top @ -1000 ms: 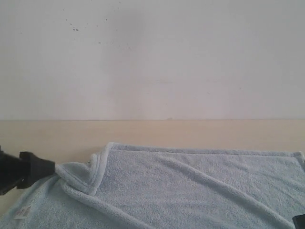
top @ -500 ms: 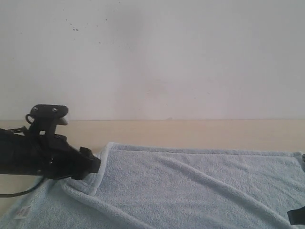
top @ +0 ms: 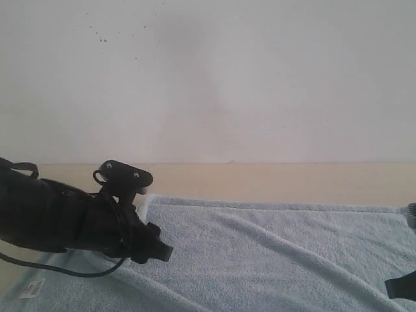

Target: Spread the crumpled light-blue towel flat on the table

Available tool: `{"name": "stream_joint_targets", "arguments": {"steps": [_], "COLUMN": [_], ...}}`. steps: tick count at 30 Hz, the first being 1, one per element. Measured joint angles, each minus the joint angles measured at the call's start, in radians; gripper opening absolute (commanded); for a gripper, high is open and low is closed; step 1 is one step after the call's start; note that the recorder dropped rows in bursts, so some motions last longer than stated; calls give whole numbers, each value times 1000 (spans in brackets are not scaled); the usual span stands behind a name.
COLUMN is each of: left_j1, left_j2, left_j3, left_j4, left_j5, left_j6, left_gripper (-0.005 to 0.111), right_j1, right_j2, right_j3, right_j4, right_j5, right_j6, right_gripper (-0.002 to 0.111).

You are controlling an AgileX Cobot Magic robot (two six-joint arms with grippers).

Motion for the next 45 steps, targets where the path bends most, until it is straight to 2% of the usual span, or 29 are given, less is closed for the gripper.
{"name": "stream_joint_targets", "arguments": {"steps": [2, 4, 9, 13, 22, 24, 29, 31, 41, 43, 45], "left_j1": [-13, -15, -17, -17, -17, -17, -17, -17, -17, -17, -17], "left_j2": [19, 36, 63, 70, 30, 18, 12, 12, 55, 80, 105], "left_j3": [-2, -2, -2, -2, -5, -5, -5, -5, -5, -5, -12], "left_j4": [2, 2, 6, 30, 53, 53, 53, 53, 55, 59, 65], "left_j5": [-33, -59, -159, -179, -171, -137, -93, -90, -90, -90, -90], "left_j6": [0, 0, 0, 0, 2, 2, 2, 2, 2, 2, 2], "left_gripper": [58, 51, 24, 4, 6, 14, 45, 50, 49, 46, 36], "right_j1": [0, 0, 0, 0, 0, 0, 0, 0, 0, 0, 0], "right_j2": [0, 0, 0, 0, 0, 0, 0, 0, 0, 0, 0], "right_j3": [0, 0, 0, 0, 0, 0, 0, 0, 0, 0, 0], "right_j4": [0, 0, 0, 0, 8, 19, 26, 26, 26, 26, 28], "right_j5": [-3, -11, -20, -22, -37, -39, -44, -52, -60, -60, -60], "right_j6": [0, 0, 0, 0, 2, 2, 2, 2, 2, 2, 2], "right_gripper": [0, 0, 0, 0, 0, 0, 0, 0, 0, 0, 0]}}
